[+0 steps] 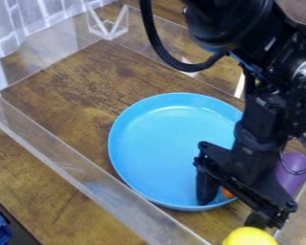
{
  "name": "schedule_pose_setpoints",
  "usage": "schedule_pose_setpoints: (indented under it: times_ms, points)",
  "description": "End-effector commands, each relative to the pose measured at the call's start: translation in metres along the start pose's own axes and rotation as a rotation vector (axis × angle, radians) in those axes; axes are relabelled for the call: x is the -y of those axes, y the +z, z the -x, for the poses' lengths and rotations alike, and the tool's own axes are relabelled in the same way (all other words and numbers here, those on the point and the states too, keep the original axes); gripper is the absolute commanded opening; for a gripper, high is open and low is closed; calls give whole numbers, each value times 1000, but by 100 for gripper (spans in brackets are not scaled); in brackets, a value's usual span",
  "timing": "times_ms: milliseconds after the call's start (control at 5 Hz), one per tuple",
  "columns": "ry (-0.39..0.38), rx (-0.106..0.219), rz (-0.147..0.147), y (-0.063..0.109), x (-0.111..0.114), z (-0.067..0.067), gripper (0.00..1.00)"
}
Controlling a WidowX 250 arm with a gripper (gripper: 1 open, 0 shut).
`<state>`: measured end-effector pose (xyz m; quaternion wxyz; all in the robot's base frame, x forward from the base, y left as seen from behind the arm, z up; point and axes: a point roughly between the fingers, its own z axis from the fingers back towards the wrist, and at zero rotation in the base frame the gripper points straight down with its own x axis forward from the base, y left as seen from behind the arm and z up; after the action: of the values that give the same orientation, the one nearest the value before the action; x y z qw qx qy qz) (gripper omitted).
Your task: Remove the lemon from the blue tray and put it on the table
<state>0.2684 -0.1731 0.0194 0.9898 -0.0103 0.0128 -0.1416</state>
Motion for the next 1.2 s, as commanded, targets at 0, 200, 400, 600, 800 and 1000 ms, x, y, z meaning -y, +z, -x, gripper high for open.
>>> schedule_pose_setpoints:
  times_ms: [0, 200, 400, 600, 800, 1000]
  points:
    - [-32, 7, 8, 0, 16, 2, 100]
    - [-44, 4, 6, -1, 16, 3, 100]
    - [-60, -1, 2, -1, 16, 5, 100]
    - [-76, -5, -2, -2, 15, 7, 100]
    - [-92, -10, -6, -2, 15, 9, 100]
    - [-107, -14, -9, -2, 15, 10, 100]
